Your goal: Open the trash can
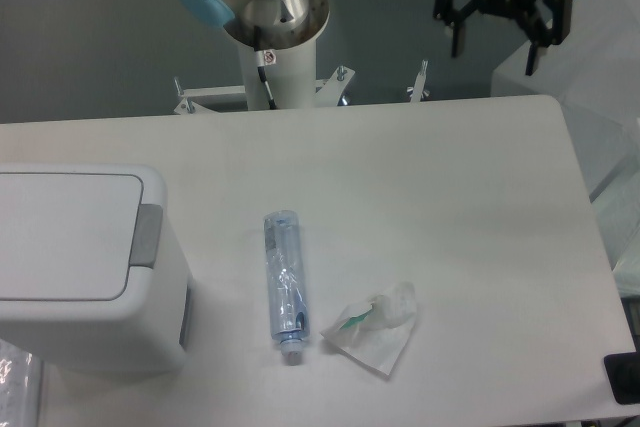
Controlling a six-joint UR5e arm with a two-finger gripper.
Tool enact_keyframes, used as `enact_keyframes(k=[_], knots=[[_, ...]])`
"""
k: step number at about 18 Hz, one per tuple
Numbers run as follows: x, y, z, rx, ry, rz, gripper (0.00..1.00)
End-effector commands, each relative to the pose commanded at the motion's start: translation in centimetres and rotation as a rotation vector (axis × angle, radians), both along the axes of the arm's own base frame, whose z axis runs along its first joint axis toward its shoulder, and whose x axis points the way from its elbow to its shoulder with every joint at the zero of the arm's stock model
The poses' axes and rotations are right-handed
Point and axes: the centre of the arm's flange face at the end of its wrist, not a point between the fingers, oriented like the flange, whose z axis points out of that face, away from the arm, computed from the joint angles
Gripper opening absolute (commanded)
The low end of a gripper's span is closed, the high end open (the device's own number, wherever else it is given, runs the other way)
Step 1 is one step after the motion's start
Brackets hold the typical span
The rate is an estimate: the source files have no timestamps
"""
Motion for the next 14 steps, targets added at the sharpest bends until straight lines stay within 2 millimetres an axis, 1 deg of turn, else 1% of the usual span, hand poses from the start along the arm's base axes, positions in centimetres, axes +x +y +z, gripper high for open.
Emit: enact_keyframes(k=[2,4,5,7,9,11,14], knots=[[1.0,1.1,0.2,0.034,-0.055,0.074,1.0],[3.1,4.0,0.4,0.092,-0.137,0.125,1.0],[3.7,4.9,0.6,0.111,-0.151,0.14,1.0],[5.7,7.2,-0.2,0.116,-0.183,0.143,1.0],[7.2,9.2,-0.3,0.127,-0.243,0.209,1.0],[9.0,12.0,-0.3,0.14,-0.281,0.244,1.0],[9.6,13.9,-0.9,0.179,-0.309,0.309,1.0]])
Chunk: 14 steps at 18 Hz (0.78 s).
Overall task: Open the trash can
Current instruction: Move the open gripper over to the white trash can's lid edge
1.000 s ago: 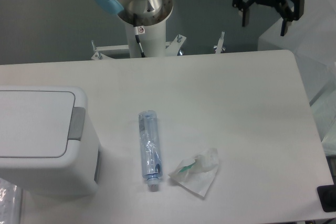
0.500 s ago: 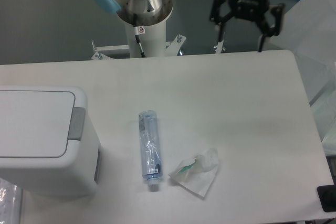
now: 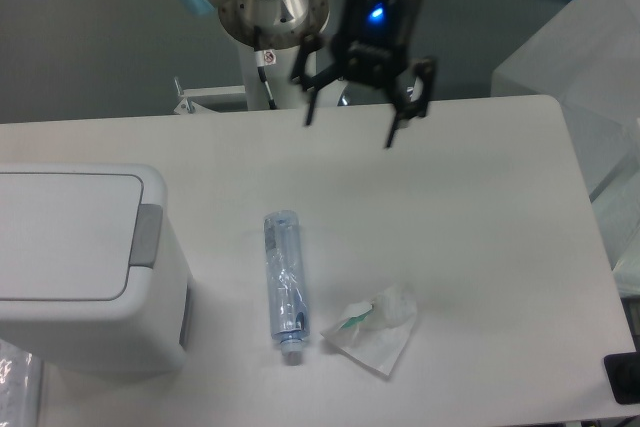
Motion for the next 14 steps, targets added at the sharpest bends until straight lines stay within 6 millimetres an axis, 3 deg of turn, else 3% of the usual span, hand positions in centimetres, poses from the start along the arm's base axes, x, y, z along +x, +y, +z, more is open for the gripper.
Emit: enact_keyframes(k=[3,11,14], knots=[[2.0,2.7,-0.9,0.025,-0.037,0.032,1.0],[4.4,6.6,-1.9,0.038,-0.076,0.033,1.0],[5.0,8.0,-3.1,0.024,-0.087,0.004,1.0]])
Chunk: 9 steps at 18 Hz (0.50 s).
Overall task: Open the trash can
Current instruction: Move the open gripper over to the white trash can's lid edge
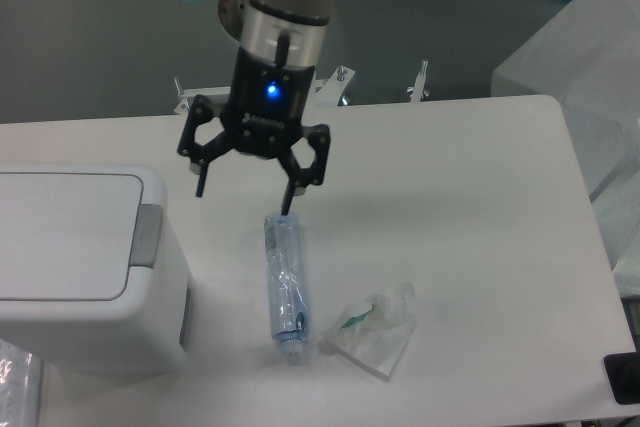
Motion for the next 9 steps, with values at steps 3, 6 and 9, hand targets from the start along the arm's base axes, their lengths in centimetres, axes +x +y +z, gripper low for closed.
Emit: enact_keyframes(k=[3,6,9], knots=[[0.4,1.0,-0.7,-0.001,-0.001,-0.014,1.0],[0.7,1.7,-1.3,-0.007,-0.007,-0.025,1.0],[0.7,1.9,-1.8,-0.012,-0.012,-0.028,1.0]])
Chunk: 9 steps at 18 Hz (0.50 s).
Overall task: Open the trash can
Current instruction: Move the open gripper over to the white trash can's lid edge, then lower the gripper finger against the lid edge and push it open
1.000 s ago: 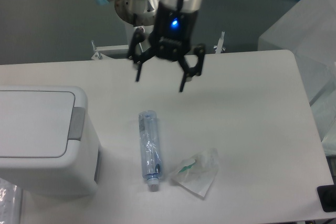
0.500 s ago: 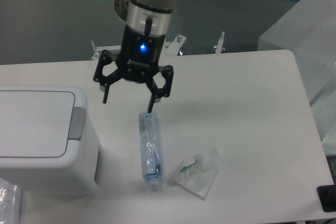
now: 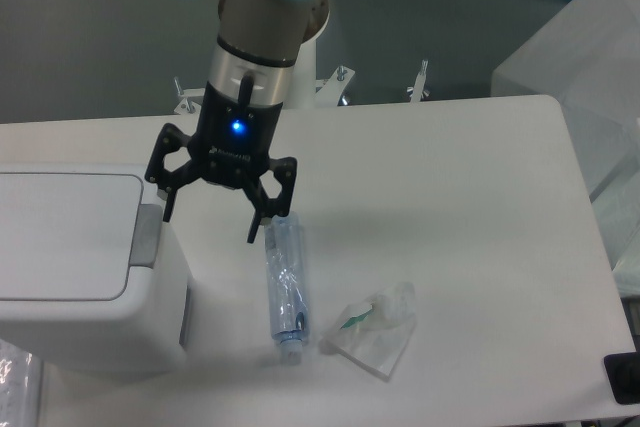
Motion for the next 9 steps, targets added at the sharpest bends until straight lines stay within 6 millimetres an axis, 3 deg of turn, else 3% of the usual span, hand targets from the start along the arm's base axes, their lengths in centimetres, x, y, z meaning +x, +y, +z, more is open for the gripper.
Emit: enact_keyframes(k=[9], knots=[[0.44,0.73,-0.9,-0.011,-0.009,-0.015,1.0]])
